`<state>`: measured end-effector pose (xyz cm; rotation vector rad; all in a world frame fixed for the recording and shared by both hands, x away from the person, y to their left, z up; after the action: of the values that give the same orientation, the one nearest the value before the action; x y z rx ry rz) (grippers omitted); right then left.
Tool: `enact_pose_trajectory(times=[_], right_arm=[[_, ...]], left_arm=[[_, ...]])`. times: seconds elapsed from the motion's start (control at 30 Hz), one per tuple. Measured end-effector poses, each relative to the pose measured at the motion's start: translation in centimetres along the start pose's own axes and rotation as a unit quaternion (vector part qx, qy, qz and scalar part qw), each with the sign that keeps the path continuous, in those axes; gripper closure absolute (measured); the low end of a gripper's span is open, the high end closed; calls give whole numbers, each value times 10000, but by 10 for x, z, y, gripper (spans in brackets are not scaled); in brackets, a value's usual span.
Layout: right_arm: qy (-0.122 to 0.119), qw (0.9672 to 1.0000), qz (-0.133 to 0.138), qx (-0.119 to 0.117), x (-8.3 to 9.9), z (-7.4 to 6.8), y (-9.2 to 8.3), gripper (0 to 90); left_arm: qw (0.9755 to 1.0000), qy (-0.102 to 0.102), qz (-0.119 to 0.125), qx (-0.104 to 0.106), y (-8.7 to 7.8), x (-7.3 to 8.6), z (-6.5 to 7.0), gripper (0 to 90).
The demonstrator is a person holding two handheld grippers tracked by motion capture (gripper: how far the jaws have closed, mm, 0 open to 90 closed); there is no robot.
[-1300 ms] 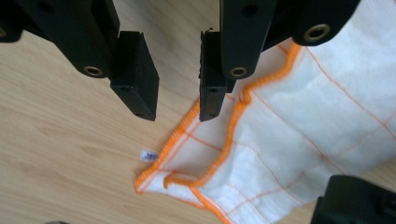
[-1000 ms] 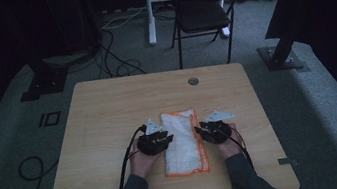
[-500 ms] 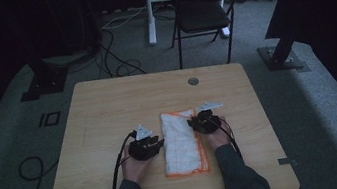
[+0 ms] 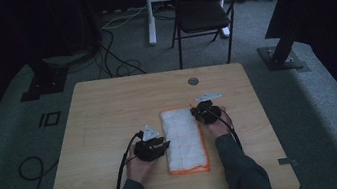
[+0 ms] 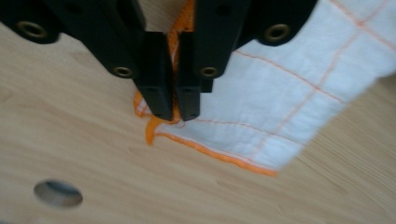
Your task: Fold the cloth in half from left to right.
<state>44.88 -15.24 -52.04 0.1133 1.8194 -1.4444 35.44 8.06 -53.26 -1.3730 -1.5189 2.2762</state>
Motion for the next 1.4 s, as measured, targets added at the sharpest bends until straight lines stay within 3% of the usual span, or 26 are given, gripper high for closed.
enact_pose_trajectory(times=[0.07,0.23,0.6,0.67,0.8,1.07,1.2,1.4], right_arm=[[42,9998,-172,85,2,3,7,724],[91,9996,-243,83,10,6,7,694],[-136,9998,-117,12,45,-9,-20,653],[-184,9998,-116,27,49,-11,-23,650],[-293,9994,-133,142,53,-12,-27,643],[-227,9995,-146,136,57,-10,-25,636],[-198,9996,-148,130,57,-10,-23,629],[-147,9998,-127,80,56,-10,-19,619]], left_arm=[[10000,36,-3,32,1,0,4,669],[9996,234,-121,66,2,4,13,665],[9982,497,-319,122,0,27,31,654],[9975,572,-411,35,0,32,31,657],[9978,517,-421,22,-1,38,28,663],[9983,399,-417,-52,-7,44,20,671],[9988,377,-326,-32,-12,45,17,659],[9994,294,-81,-172,-23,36,8,644]])
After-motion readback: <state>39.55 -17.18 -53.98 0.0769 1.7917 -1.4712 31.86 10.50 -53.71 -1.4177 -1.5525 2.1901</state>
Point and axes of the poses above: each handheld gripper's, and its own axes: y roughly forward along the jaws, x roughly out of its underside, z roughly to its right, the point moved 2 cm from there along y, roughly forward along the jaws, and after that the axes turned 11 degrees about -z, right-handed, at the moved point
